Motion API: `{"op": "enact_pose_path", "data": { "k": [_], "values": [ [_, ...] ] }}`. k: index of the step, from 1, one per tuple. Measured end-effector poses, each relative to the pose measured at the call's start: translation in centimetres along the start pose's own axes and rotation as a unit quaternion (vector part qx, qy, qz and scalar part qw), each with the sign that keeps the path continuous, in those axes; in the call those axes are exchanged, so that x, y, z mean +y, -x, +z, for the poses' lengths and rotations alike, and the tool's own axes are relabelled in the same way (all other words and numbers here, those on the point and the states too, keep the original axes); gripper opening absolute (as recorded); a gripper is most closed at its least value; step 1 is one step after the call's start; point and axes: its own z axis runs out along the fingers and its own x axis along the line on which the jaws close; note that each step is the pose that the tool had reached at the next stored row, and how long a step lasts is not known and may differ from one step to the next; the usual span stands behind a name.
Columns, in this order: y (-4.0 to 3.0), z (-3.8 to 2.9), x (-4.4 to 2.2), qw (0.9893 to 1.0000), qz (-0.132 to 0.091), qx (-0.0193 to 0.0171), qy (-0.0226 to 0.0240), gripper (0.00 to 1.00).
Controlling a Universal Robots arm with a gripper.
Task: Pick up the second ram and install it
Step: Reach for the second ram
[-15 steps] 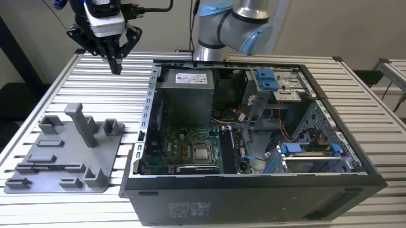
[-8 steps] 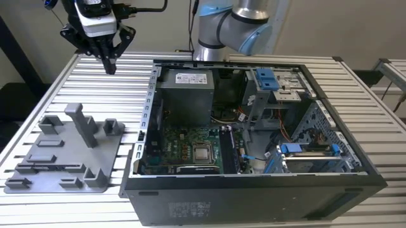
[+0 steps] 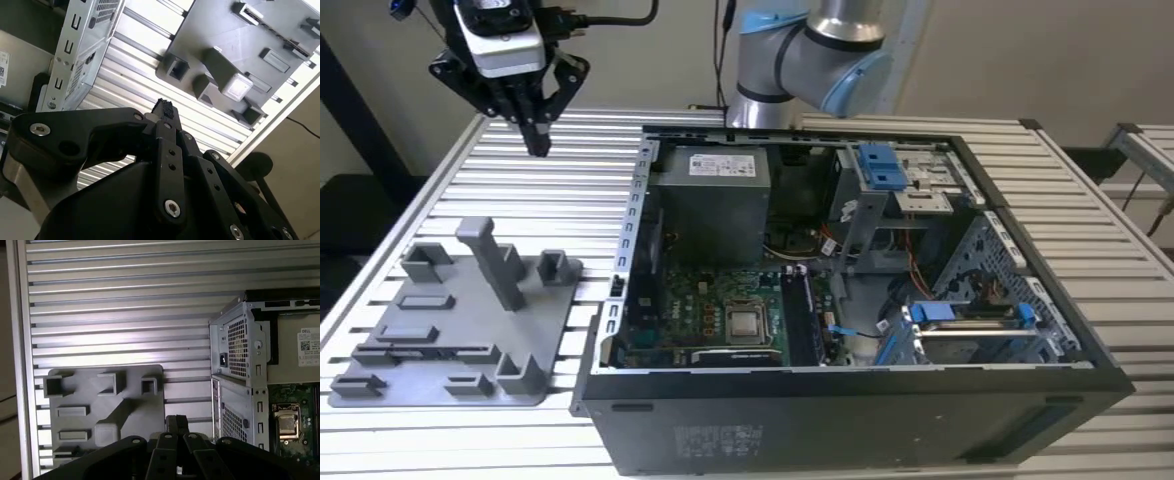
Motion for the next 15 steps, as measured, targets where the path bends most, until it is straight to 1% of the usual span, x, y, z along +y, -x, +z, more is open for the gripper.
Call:
{"op": "enact_pose_path", "data": {
  "k": [15],
  "values": [
    [-2.23,0.02,-0.16,1.0,0.0,0.001,-0.0001,0.11]
  ]
}}
